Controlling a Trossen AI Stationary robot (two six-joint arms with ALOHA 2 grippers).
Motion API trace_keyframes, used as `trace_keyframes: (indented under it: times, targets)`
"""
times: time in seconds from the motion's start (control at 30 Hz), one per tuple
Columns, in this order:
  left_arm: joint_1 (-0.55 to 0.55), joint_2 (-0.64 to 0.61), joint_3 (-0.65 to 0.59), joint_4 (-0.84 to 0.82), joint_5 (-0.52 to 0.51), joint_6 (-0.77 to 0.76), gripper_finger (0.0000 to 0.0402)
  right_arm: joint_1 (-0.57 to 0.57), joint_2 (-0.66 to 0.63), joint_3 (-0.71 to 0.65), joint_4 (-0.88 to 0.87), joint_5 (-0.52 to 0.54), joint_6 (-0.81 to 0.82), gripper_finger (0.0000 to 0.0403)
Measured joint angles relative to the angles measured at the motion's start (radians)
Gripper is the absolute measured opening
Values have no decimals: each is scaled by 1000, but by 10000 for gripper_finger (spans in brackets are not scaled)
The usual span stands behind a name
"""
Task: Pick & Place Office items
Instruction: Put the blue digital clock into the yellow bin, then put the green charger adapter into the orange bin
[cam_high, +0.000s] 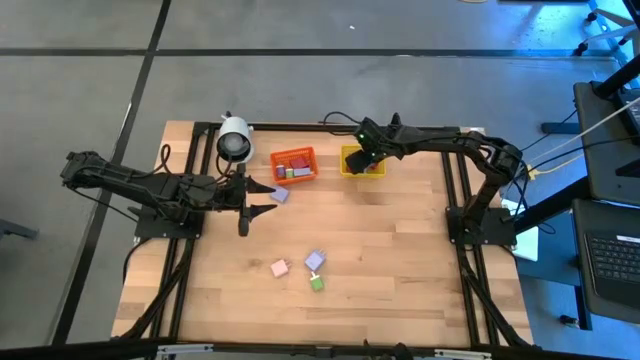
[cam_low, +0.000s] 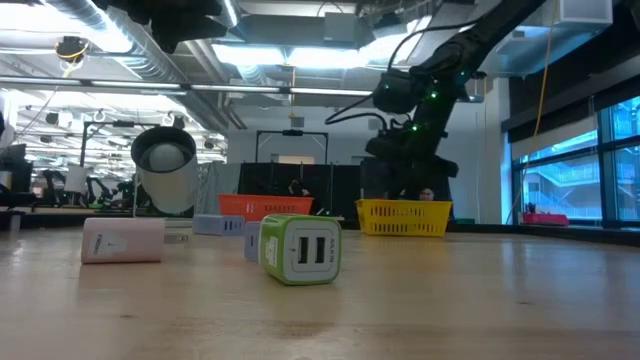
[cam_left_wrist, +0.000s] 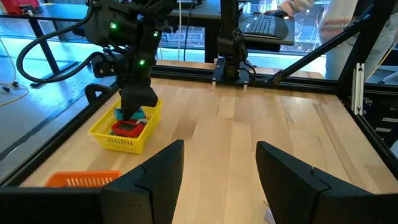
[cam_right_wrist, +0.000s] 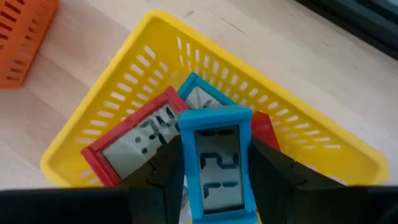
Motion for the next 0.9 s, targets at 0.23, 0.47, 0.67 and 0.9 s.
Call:
trace_keyframes:
  times: [0.23, 0.47, 0.67, 0.9]
  targets:
    - [0, 0, 0, -2, 0, 0, 196, 8, 0, 0, 10, 0, 0, 207]
    - [0, 0, 0, -3, 0, 0, 196, 8, 0, 0, 9, -43, -16, 178]
    - [0, 0, 0, -3, 9, 0, 196, 8, -6, 3, 6, -44, -25, 211]
    - [0, 0, 0, -3, 35, 0, 196, 7, -49, 56, -2, -45, -57, 256]
